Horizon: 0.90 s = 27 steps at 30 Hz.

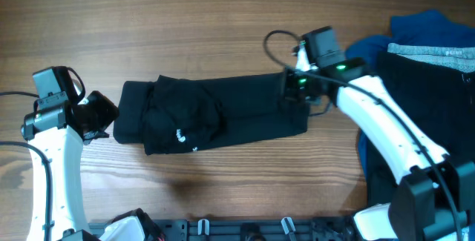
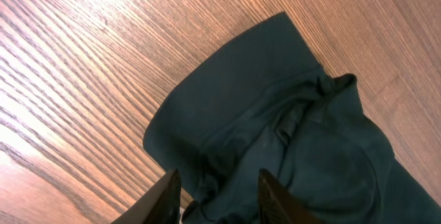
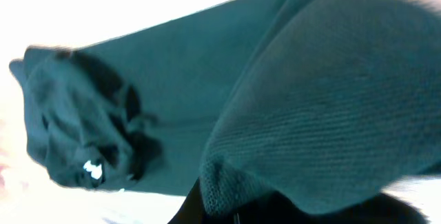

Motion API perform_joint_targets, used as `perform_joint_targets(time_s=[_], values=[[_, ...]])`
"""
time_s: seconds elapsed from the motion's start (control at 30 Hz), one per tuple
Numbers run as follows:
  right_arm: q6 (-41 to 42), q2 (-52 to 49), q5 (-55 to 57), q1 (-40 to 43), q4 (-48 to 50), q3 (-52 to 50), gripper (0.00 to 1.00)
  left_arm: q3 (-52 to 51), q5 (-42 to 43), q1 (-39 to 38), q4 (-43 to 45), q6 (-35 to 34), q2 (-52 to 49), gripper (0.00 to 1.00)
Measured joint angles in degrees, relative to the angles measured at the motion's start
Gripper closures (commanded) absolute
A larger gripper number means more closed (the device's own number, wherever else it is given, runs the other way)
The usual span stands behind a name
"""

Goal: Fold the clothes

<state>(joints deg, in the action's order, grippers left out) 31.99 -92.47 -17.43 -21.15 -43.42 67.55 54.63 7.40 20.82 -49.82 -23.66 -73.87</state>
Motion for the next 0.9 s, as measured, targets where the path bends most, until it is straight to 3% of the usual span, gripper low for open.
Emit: perform_joint_targets(time_s=[0.17, 0.23, 0.27, 0.43, 0.57, 0.77, 0.9], values=[[6.6, -5.4, 0.0, -7.8, 6.1, 0.0, 0.87, 0.0, 0.0, 0.0, -0.1, 0.0, 0.0, 0.63], [9.0, -7.1, -0.2, -10.2, 9.0, 0.0, 0.49, 0.0, 0.0, 0.0, -0.1, 0.0, 0.0, 0.62], [9.8, -7.8, -0.3, -11.3, 10.7, 0.0, 0.46, 0.0, 0.0, 0.0, -0.2, 0.0, 0.0, 0.62], [8.1, -8.6, -4.7, -13.2, 20.2, 0.0, 0.51, 0.0, 0.0, 0.0, -0.2, 0.0, 0.0, 0.61], [5.4, -8.6, -7.2, -13.0, 15.8, 0.0, 0.40, 0.0, 0.0, 0.0, -0.2, 0.0, 0.0, 0.59], [2.1, -8.6, -5.2, -7.7, 6.5, 0.1, 0.40, 0.0, 0.0, 0.0, -0.6, 0.2, 0.0, 0.55], [-8.8, -8.6, -6.7, -7.6, 6.1, 0.1, 0.41, 0.0, 0.0, 0.0, -0.8, 0.3, 0.0, 0.54]])
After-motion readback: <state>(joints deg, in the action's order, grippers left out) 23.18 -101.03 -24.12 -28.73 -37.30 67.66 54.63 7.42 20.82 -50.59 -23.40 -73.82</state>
